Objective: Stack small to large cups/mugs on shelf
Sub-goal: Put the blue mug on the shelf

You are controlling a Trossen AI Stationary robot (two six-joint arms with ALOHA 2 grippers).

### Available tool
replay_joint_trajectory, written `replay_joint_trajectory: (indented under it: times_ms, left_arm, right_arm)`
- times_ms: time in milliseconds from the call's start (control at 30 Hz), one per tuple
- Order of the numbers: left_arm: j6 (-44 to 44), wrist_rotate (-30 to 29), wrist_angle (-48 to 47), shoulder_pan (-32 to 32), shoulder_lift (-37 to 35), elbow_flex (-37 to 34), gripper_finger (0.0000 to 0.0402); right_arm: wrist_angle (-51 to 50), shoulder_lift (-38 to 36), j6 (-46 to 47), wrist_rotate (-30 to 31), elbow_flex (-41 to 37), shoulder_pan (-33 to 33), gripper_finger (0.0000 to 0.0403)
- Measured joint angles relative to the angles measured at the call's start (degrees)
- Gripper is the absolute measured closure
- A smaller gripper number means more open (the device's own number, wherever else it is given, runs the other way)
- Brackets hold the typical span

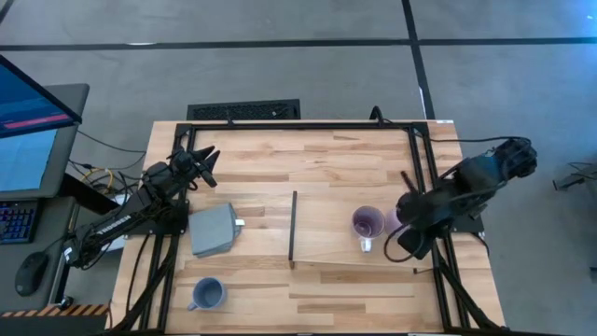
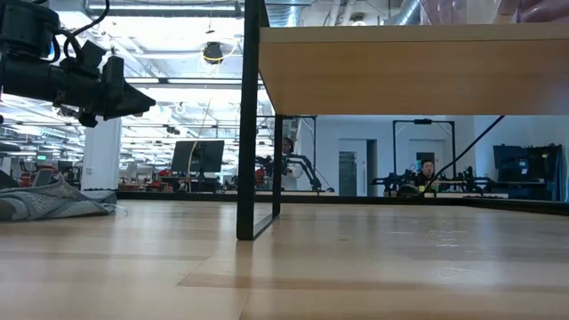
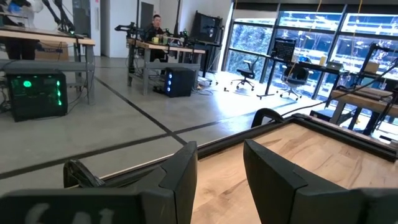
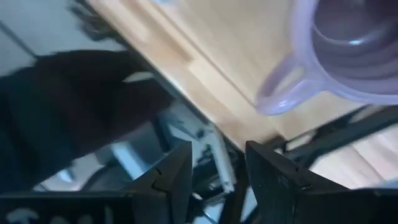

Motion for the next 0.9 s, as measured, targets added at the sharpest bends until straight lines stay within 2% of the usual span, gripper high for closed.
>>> replay_joint_trajectory:
  times_ms: [167,267,433,533,733,900]
  left_arm:
    - [0.1,0.0,0.0,0.0,0.0,0.0,0.0280]
    - [0.1,-0.4,0.1,0.0,0.0,0.0,0.0280]
    - [-0.2,-3.6,0.5,0.0,0.0,0.0,0.0280]
    - [-1.4,-4.8,0.7,0.0,0.0,0.0,0.0280]
    - [-5.2,-3.4,1.0,0.0,0.0,0.0,0.0280]
    - [-6.9,-1.5,1.0,0.0,0.0,0.6,0.0280]
  right_arm:
    - [-0.7,-0.1,-2.8,10.2,7.2,-0.8,0.0230]
    - [-0.7,-0.2,-11.9,19.6,9.5,-3.2,0.0231]
    - [-0.7,-0.3,-32.1,37.3,10.1,-9.2,0.0229]
    - [-0.7,-0.9,-39.5,45.7,10.1,-14.1,0.0230]
    - [4.0,-4.3,-58.6,46.8,10.0,-25.8,0.0231]
    - [14.7,-8.1,-75.0,38.7,9.6,-34.0,0.0230]
